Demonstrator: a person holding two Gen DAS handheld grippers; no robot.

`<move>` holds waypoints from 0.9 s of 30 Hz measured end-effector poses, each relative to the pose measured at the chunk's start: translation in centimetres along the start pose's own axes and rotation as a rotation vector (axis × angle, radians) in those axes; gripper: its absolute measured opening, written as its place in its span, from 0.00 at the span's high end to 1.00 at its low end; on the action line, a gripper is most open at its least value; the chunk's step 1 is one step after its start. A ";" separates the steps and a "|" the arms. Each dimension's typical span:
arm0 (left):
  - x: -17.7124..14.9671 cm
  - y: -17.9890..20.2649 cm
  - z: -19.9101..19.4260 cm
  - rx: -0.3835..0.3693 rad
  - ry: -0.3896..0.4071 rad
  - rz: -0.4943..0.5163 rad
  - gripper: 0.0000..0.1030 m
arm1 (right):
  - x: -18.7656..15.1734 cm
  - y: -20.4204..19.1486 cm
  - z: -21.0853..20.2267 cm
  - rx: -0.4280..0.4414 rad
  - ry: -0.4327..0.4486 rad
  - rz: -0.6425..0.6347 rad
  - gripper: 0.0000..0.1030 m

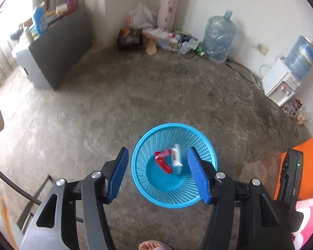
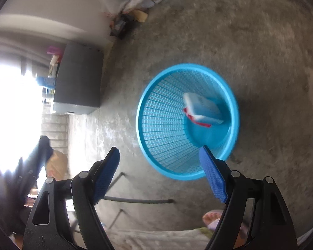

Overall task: Collect trash
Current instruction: 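Carry the box and red bag over the blue basket and open both tools, then move both tools back to the snack bags on the table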

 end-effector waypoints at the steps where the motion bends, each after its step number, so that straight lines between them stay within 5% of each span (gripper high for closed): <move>1: -0.3 0.2 -0.9 -0.001 0.015 0.012 0.43 | -0.6 -0.4 -0.8 -0.017 0.019 -0.026 0.27; 7: -3.8 0.2 -7.6 -0.006 0.138 0.031 0.40 | -3.8 -3.5 -4.6 -0.113 0.132 -0.163 0.23; 12: -8.2 -2.1 -14.1 -0.104 0.259 -0.061 0.38 | -6.9 -7.2 -7.0 -0.203 0.232 -0.310 0.15; 15: -11.2 -3.8 -17.2 -0.115 0.311 -0.090 0.23 | -8.7 -9.3 -7.9 -0.265 0.286 -0.398 0.08; 22: -19.2 -9.2 -21.2 -0.068 0.302 -0.262 0.11 | -13.3 -14.2 -8.5 -0.395 0.337 -0.610 0.08; 27: -25.6 -12.9 -24.4 0.007 0.379 -0.389 0.05 | -15.9 -16.1 -8.6 -0.501 0.413 -0.732 0.08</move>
Point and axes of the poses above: each gripper's, at about its wrist camera, not at the fingertips, and z roughly the way its jaws point, y to its right, x to its top, the point moved 5 cm from there along z, roughly the way its jaws point, and after that the axes turned 15 degrees about -y, right-handed, at the moved point
